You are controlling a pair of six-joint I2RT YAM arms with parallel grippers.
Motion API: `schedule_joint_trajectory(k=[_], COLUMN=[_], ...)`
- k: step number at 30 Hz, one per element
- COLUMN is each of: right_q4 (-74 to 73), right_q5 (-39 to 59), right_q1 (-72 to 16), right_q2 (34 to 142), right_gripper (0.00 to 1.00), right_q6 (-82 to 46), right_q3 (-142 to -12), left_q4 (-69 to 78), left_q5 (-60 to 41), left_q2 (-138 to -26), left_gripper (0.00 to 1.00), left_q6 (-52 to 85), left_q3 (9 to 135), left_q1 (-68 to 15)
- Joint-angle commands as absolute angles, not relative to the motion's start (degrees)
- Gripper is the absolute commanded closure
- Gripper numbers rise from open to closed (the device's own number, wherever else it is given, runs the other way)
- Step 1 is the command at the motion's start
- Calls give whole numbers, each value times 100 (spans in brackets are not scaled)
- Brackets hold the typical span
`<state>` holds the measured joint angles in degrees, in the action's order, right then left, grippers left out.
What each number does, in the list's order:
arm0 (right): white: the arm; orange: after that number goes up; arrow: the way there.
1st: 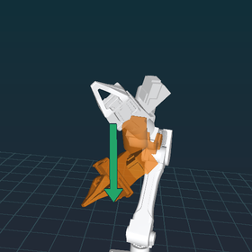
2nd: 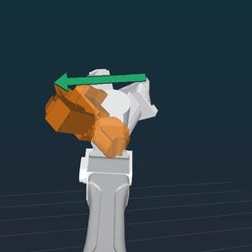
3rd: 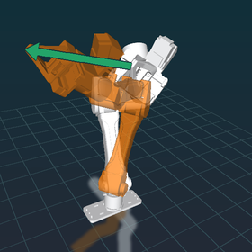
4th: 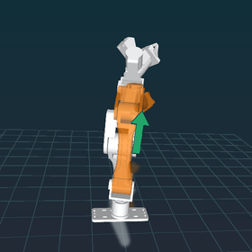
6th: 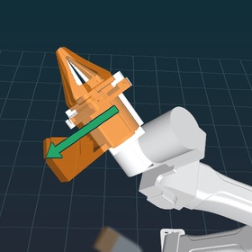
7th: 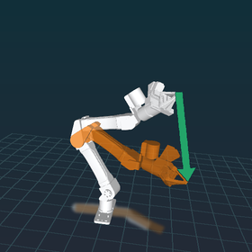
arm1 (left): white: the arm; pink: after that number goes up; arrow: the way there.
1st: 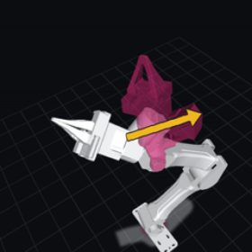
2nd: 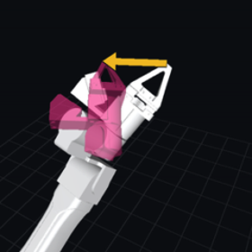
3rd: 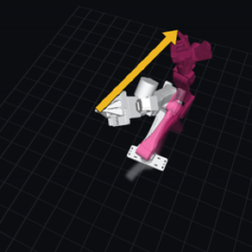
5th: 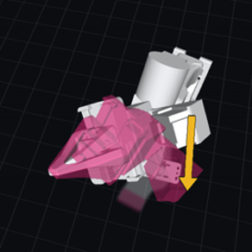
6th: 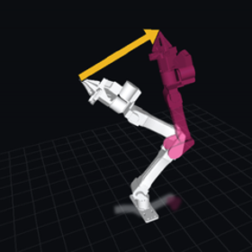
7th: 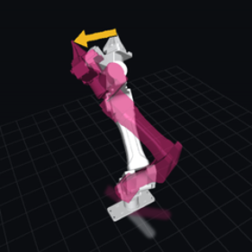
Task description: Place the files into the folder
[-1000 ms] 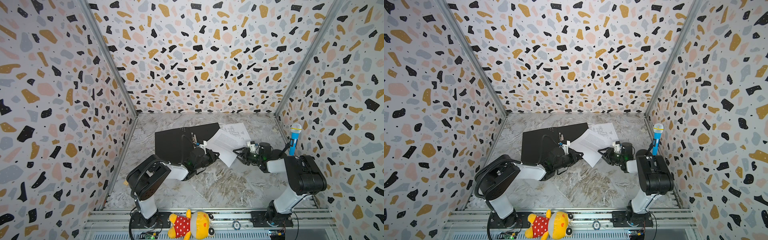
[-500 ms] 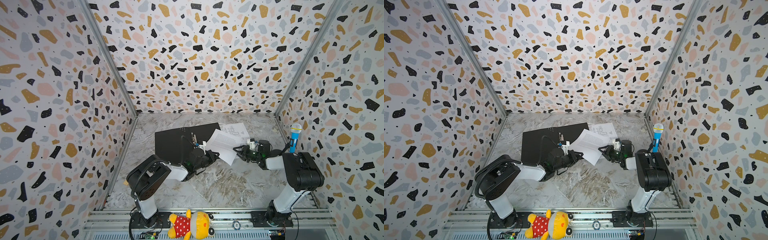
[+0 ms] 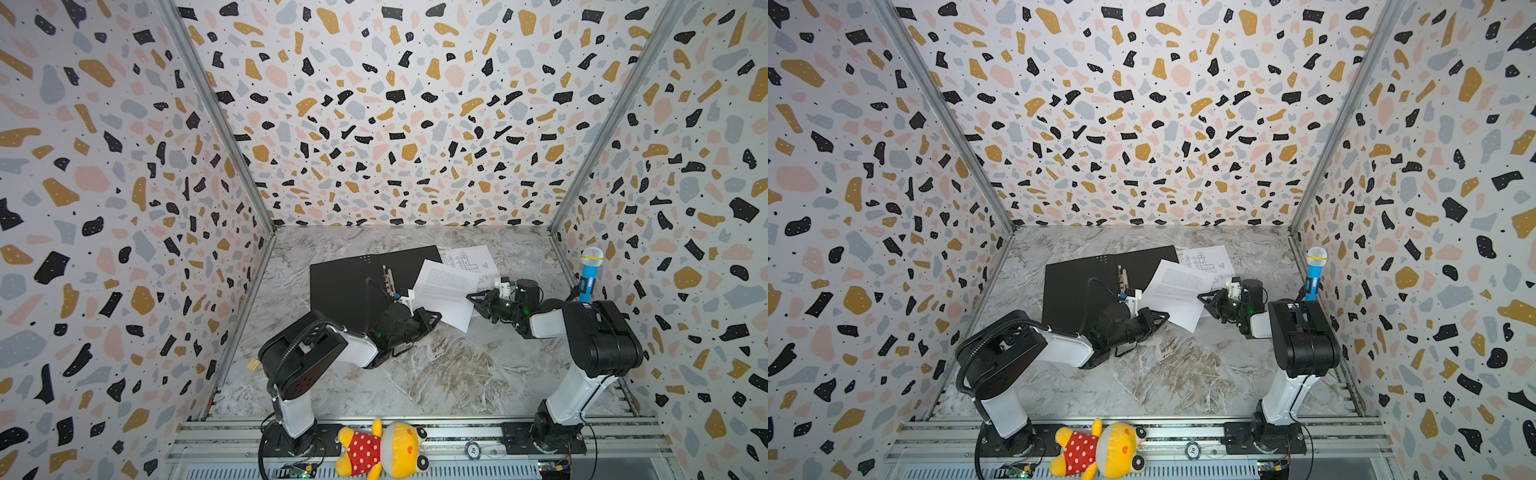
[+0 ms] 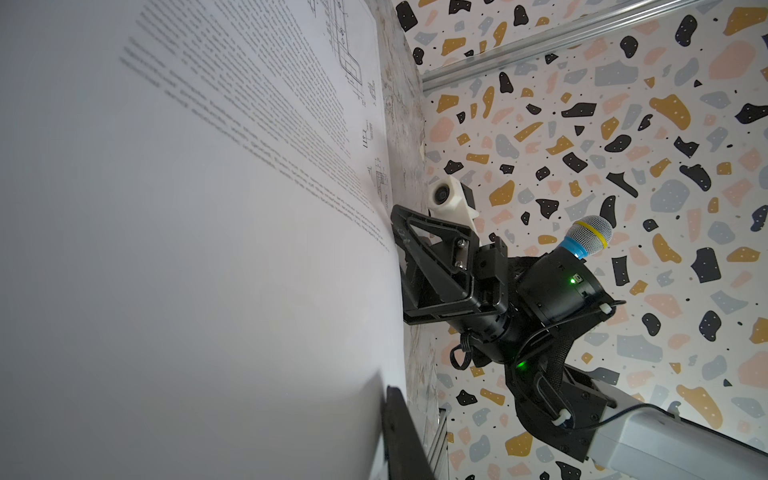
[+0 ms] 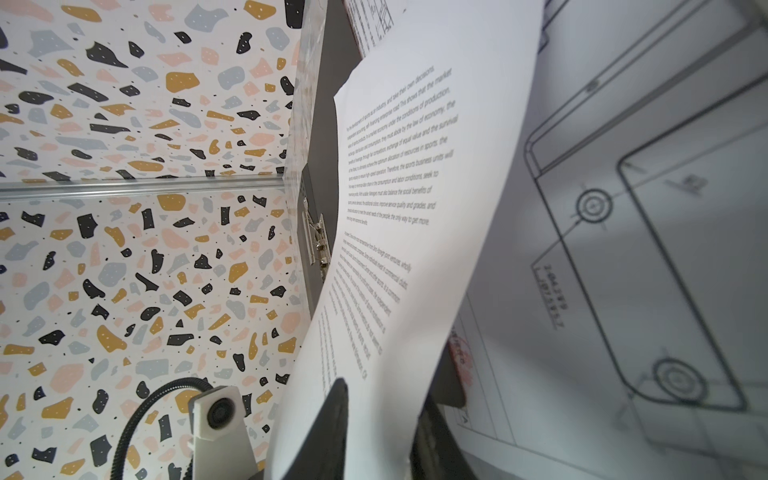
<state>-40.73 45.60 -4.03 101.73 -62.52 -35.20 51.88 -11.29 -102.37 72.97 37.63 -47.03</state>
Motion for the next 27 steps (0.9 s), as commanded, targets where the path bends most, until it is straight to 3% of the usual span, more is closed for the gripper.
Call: schedule_joint_trajectory(k=[1, 8, 13, 18, 20, 27], right_q4=[-4095, -3648, -2930, -1660, -1272, -487], right_q5=[4544, 4514, 4436, 4140, 4039, 3796], right_q1=[-413, -413, -413, -427, -431, -530], right_q2=[10179, 10223, 10293, 10404, 10454, 10630], right_gripper=[79, 92, 95, 95, 96, 96], right_q6=[-6248, -5942, -5318, -4251, -3897, -2867], right_q3=[-3716, -3960, -4270, -4915, -5183, -6003], left_q4=[5395, 5213, 4800, 3922, 3654, 2960], left_q5=[-1037, -1179, -1246, -1266, -1252, -1085], left_q2=[-10301, -10297, -9972, -9458, -9272, -8472], left_gripper=[80, 54, 29, 13, 1, 0], left_q6=[7247, 7197, 6995, 6512, 6338, 5879], left_q3=[3681, 3747, 3779, 3979, 4024, 3824], left_q1=[-4733, -4752, -4768, -4761, -4750, -4366])
